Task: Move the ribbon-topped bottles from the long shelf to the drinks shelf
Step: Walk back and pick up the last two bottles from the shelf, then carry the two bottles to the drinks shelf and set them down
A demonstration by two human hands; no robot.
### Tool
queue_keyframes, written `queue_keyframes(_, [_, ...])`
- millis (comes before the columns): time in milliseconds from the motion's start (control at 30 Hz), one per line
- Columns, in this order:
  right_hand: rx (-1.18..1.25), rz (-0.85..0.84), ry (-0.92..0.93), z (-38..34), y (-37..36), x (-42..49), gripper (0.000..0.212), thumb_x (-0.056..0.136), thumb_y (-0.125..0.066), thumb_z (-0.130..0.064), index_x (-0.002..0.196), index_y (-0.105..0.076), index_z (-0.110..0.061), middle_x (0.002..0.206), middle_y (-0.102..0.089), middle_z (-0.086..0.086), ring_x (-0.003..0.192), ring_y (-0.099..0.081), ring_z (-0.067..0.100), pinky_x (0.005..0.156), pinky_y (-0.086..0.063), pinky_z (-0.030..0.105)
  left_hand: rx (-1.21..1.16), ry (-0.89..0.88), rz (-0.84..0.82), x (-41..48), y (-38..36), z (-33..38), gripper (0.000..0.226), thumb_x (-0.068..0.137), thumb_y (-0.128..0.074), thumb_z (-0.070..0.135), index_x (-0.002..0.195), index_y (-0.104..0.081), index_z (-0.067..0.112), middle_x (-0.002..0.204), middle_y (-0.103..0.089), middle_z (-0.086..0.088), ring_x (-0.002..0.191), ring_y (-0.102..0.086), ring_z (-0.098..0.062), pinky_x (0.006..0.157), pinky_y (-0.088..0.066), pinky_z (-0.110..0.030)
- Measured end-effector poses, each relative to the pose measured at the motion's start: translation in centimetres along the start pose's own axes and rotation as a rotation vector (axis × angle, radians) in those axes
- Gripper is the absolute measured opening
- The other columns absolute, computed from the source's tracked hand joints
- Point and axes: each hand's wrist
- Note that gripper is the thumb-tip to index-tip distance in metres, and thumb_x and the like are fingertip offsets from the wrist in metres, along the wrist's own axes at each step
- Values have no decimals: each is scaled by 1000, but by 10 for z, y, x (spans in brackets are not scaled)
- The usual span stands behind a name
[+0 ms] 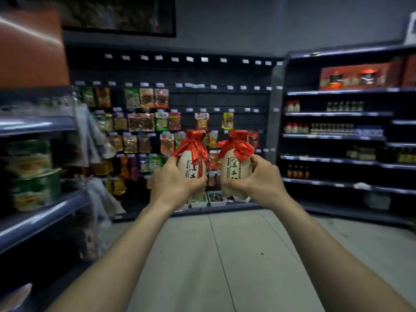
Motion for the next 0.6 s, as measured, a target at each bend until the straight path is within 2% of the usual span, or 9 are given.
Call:
queue_keyframes(100, [-1, 13, -81, 51, 3, 2, 63, 48, -95, -51, 102, -69, -33, 91, -78, -16, 78, -74, -8, 58, -58, 11, -26, 26, -56, 5, -60, -14, 60, 54, -88, 57, 100, -59, 32, 80, -68, 13, 66, -66, 0, 49, -49, -17])
queue_keyframes(200, [-3, 25, -151, 103, -6, 6, 61, 49, -97, -45, 101, -68, -33, 83, -77, -16, 75, -72, -10, 49, -55, 12, -43, 60, -113, 15, -118, -33, 60, 50, -85, 58, 98, -61, 32, 79, -69, 13, 67, -68, -4, 56, -58, -27])
queue_keyframes(300, [-17, 27, -218, 157, -21, 20, 57, 46, -96, -44, 95, -66, -36, 81, -77, -21, 72, -72, -9, 46, -53, 11, -65, 53, -169, 35, -176, -55, 64, 50, -86, 58, 102, -62, 30, 78, -68, 16, 66, -67, 0, 55, -53, -22])
queue_keyframes(433, [-47, -9, -315, 226, -43, 55, 57, 48, -95, -39, 97, -65, -37, 80, -76, -13, 72, -73, -6, 47, -54, 13, -97, 45, -245, 70, -256, -90, 67, 55, -91, 55, 110, -61, 30, 88, -70, 14, 74, -69, -3, 59, -57, -22])
queue_keyframes(600, [-55, -5, -424, 301, -74, 97, 57, 45, -94, -39, 95, -67, -37, 85, -73, -33, 63, -75, -1, 44, -53, 14, -109, 78, -353, 107, -345, -130, 69, 58, -92, 56, 113, -58, 32, 94, -68, 15, 78, -69, -4, 64, -58, -21])
Point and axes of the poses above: each hand's wrist, its own x-axis towards the middle knuckle, its own y-axis out of the back of the hand, z = x × y
